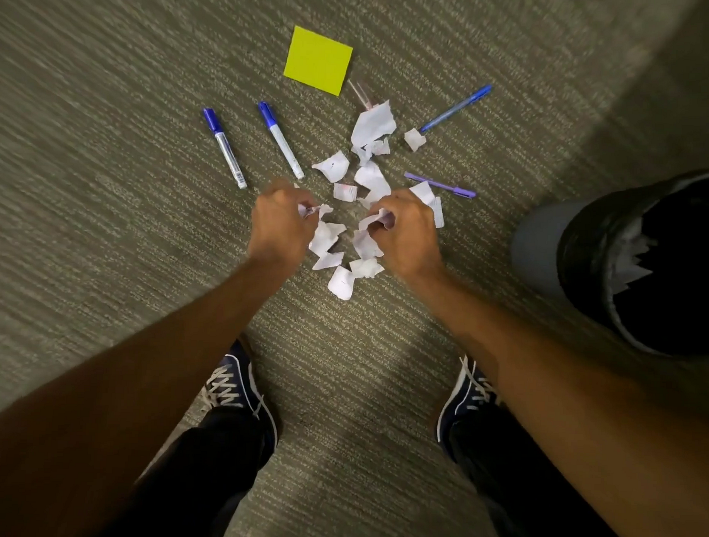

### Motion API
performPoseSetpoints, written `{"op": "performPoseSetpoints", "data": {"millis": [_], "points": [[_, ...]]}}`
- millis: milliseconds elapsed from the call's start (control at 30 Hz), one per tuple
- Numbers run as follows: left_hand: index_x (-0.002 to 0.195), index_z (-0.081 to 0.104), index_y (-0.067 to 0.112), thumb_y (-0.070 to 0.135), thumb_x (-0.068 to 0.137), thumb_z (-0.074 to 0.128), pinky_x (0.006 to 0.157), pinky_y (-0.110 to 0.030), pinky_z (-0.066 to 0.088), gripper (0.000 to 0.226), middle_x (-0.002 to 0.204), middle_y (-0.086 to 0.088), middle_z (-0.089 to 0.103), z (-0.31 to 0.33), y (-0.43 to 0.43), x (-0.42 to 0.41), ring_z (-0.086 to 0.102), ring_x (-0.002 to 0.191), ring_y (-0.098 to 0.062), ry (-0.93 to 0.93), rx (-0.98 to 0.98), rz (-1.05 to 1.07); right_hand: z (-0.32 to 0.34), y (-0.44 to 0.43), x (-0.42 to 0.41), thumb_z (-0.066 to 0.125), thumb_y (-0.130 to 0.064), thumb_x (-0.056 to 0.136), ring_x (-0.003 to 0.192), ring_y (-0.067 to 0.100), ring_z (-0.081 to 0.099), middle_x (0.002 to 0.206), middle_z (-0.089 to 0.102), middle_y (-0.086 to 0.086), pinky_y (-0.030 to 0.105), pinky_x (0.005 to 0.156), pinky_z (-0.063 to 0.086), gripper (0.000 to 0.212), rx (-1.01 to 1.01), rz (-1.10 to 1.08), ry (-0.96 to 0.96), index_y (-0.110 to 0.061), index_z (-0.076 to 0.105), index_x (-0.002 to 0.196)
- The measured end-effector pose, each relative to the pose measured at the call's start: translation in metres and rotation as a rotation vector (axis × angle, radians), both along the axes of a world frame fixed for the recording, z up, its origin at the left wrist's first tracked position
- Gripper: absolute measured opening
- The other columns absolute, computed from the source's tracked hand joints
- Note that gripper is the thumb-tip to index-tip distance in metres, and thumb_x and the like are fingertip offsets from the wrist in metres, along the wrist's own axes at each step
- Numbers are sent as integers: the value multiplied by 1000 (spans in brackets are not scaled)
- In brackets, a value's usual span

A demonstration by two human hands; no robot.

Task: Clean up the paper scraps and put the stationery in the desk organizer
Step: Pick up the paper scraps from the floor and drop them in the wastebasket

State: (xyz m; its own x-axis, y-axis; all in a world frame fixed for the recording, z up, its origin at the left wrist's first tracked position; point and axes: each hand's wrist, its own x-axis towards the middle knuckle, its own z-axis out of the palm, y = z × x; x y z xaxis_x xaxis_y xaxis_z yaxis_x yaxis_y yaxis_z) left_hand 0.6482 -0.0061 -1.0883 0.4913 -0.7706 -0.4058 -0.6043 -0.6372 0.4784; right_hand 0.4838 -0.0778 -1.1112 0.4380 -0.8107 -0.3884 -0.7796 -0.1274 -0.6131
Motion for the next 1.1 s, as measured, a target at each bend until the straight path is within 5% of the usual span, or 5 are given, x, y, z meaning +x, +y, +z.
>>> {"op": "performPoseSetpoints", "data": {"millis": [233,400,567,800,1100], "points": [[96,79,7,11,81,80,64,8,35,16,97,-14,73,84,-34,-33,54,70,-9,10,-152,-119,91,-20,-44,79,-2,77,64,0,55,91,70,4,4,59,43,19,-55,-243,-99,-9,77,94],[89,80,8,12,77,81,69,-3,33,13,89,-14,72,141,-69,-84,61,74,-13,103,-233,-147,154,-33,-95,79,-6,76,69,9,60,87,68,1,11,62,44,13,-80,-420,-135,-14,77,86],[95,79,9,11,78,80,70,0,35,17,88,-10,70,183,-98,-157,58,72,-11,194,-293,-283,193,-43,-158,78,-4,76,70,2,57,89,68,3,4,66,39,14,-139,-537,-96,-11,77,87],[94,79,8,14,85,74,71,-29,43,11,91,-15,67,190,-135,-255,65,79,-26,260,-247,-484,201,-55,-251,77,-5,81,83,15,63,98,66,7,24,72,51,14,-152,-627,60,-8,74,94],[112,72,0,7,91,67,85,-33,47,22,112,-24,65,126,-161,-321,65,102,-38,235,-58,-700,135,-77,-315,66,-1,87,100,27,65,111,64,15,24,80,45,22,-12,-472,235,-7,72,107]]}}
